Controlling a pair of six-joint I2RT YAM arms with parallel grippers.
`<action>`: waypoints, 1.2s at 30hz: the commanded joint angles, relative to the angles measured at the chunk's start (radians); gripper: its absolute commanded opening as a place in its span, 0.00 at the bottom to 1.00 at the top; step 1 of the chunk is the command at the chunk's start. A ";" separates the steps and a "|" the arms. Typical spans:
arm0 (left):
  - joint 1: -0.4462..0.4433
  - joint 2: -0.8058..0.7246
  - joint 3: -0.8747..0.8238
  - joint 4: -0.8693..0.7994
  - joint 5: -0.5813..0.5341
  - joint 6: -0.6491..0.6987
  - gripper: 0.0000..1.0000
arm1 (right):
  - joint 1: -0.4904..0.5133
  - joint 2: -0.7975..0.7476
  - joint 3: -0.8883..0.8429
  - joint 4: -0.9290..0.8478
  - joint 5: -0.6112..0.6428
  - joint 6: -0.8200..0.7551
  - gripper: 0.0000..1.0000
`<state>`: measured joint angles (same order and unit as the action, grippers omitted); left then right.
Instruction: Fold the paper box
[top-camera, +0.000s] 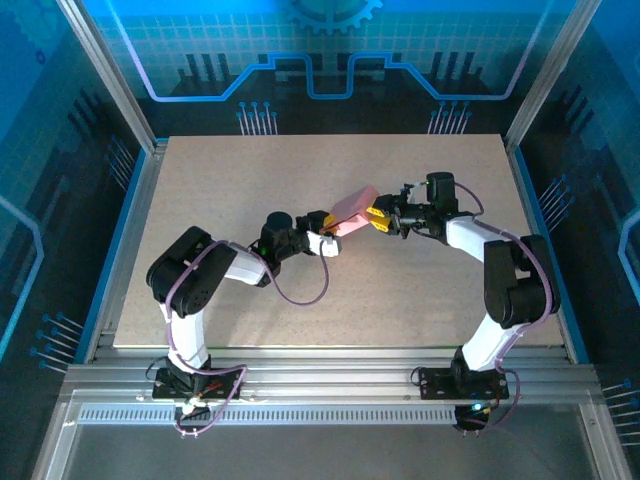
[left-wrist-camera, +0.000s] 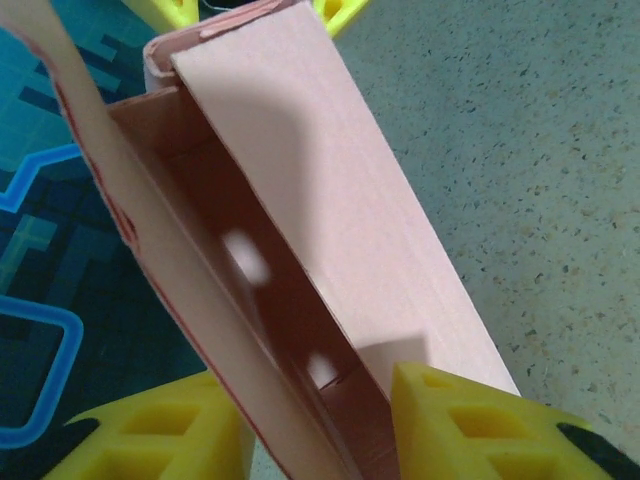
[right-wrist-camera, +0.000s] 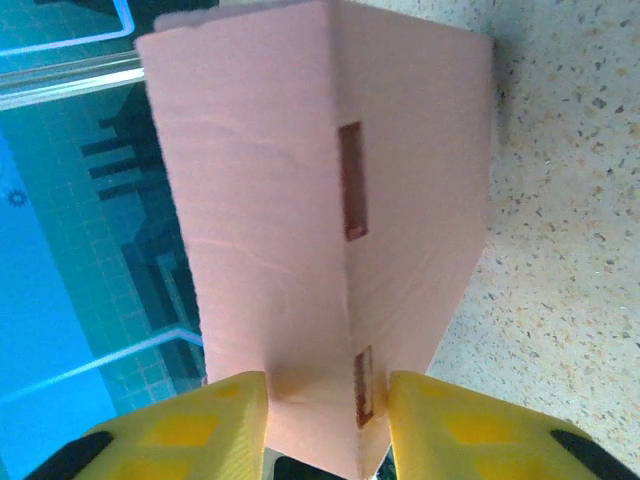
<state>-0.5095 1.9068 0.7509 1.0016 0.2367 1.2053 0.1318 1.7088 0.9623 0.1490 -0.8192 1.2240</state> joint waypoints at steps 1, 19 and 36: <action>-0.008 0.018 0.003 0.058 0.041 -0.023 0.42 | 0.008 0.016 0.022 0.005 -0.001 0.013 0.36; -0.010 0.056 0.028 0.042 0.163 -0.147 0.40 | 0.054 0.142 0.153 -0.080 -0.001 -0.090 0.74; -0.008 0.084 0.028 0.091 0.179 -0.203 0.25 | 0.135 0.241 0.362 -0.402 0.056 -0.362 0.48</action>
<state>-0.4992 1.9739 0.7650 1.0565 0.3378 1.0187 0.2245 1.9369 1.2865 -0.2123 -0.7139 0.8932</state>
